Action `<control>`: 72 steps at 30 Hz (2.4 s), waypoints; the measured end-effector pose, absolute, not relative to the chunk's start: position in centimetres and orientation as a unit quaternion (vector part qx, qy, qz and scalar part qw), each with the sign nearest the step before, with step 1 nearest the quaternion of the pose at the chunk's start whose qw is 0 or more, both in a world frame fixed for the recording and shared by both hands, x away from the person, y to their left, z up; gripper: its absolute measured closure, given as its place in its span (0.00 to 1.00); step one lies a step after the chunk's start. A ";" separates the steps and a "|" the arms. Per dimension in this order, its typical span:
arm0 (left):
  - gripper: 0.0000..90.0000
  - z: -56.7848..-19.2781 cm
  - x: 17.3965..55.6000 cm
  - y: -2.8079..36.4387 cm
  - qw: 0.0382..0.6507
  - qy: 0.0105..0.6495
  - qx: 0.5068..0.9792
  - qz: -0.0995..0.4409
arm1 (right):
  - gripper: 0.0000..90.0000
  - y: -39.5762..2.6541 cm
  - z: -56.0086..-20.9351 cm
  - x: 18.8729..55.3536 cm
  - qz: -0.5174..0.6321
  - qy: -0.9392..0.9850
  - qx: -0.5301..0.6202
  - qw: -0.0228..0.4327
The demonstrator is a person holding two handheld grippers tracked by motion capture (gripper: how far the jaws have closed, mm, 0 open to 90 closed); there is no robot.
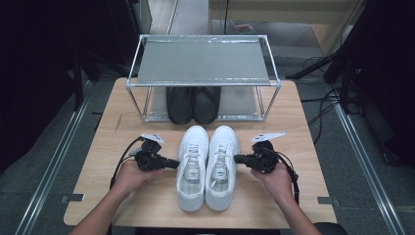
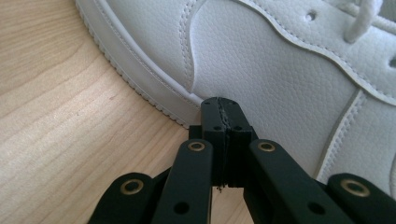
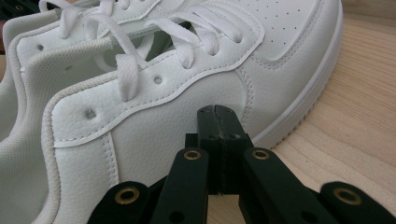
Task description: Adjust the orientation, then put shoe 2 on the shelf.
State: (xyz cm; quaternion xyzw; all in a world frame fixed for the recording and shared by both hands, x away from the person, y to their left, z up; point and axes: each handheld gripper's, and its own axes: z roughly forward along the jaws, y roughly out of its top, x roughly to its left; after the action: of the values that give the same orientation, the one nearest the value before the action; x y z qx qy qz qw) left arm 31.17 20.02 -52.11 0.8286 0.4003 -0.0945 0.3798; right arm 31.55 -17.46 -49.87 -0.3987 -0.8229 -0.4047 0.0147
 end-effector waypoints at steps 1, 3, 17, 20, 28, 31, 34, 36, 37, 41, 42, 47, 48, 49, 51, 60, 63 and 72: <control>1.00 -52.1 31.2 20.0 0.380 0.400 0.829 -0.094 | 1.00 -17.4 -49.9 31.6 -0.404 -0.823 -0.398 0.015; 1.00 -52.0 31.0 19.8 0.377 0.402 0.830 -0.087 | 1.00 -17.4 -49.9 31.6 -0.405 -0.823 -0.397 0.017; 1.00 -52.1 30.4 18.5 0.377 0.398 0.830 -0.100 | 1.00 -18.1 -49.8 32.7 -0.403 -0.817 -0.411 0.004; 1.00 -52.1 30.2 17.9 0.376 0.394 0.832 -0.102 | 1.00 -18.3 -49.7 33.1 -0.403 -0.816 -0.415 -0.005; 1.00 -52.1 29.6 16.4 0.380 0.395 0.831 -0.101 | 1.00 -18.8 -49.7 33.9 -0.403 -0.810 -0.426 -0.017; 1.00 -51.9 29.4 15.0 0.376 0.396 0.834 -0.082 | 1.00 -19.1 -49.6 34.5 -0.397 -0.812 -0.426 -0.041; 1.00 -52.1 29.4 14.4 0.383 0.392 0.831 -0.093 | 1.00 -19.5 -49.7 35.2 -0.403 -0.805 -0.432 -0.044; 1.00 -52.1 29.3 14.3 0.384 0.387 0.833 -0.095 | 1.00 -19.8 -49.8 35.6 -0.410 -0.800 -0.436 -0.041; 1.00 -52.1 29.3 14.3 0.383 0.384 0.835 -0.094 | 1.00 -19.9 -49.9 35.7 -0.411 -0.800 -0.435 -0.039; 1.00 -52.1 29.4 14.7 0.385 0.377 0.836 -0.100 | 1.00 -20.1 -49.9 35.8 -0.416 -0.797 -0.437 -0.040; 1.00 -52.1 29.4 14.7 0.385 0.377 0.836 -0.101 | 0.99 -20.1 -49.9 35.9 -0.415 -0.797 -0.437 -0.043; 0.94 -51.3 29.4 15.5 0.406 0.370 0.829 -0.102 | 0.92 -20.6 -49.5 35.8 -0.426 -0.789 -0.441 -0.047; 0.93 -51.0 29.4 15.8 0.412 0.369 0.827 -0.099 | 0.91 -20.7 -49.3 35.7 -0.428 -0.789 -0.438 -0.051; 0.91 -50.8 29.4 16.1 0.419 0.368 0.824 -0.104 | 0.89 -20.7 -49.1 35.6 -0.429 -0.789 -0.436 -0.055; 0.85 -50.2 29.3 16.8 0.435 0.372 0.814 -0.100 | 0.87 -20.9 -48.5 35.2 -0.440 -0.784 -0.433 -0.061; 0.64 -49.0 29.4 18.7 0.455 0.373 0.804 -0.084 | 0.81 -21.7 -46.9 33.8 -0.467 -0.771 -0.430 -0.051; 0.61 -48.9 29.5 18.8 0.451 0.372 0.807 -0.085 | 0.78 -21.9 -46.7 33.4 -0.473 -0.767 -0.431 -0.046; 0.51 -48.7 29.6 19.5 0.444 0.373 0.811 -0.076 | 0.72 -21.4 -45.7 31.9 -0.480 -0.771 -0.418 -0.038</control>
State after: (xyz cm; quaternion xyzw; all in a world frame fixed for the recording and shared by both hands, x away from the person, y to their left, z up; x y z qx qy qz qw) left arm 29.57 19.50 -48.74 0.8110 0.3730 -0.0758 0.4443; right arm 31.88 -21.43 -45.70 -0.4180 -0.7707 -0.4795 -0.0379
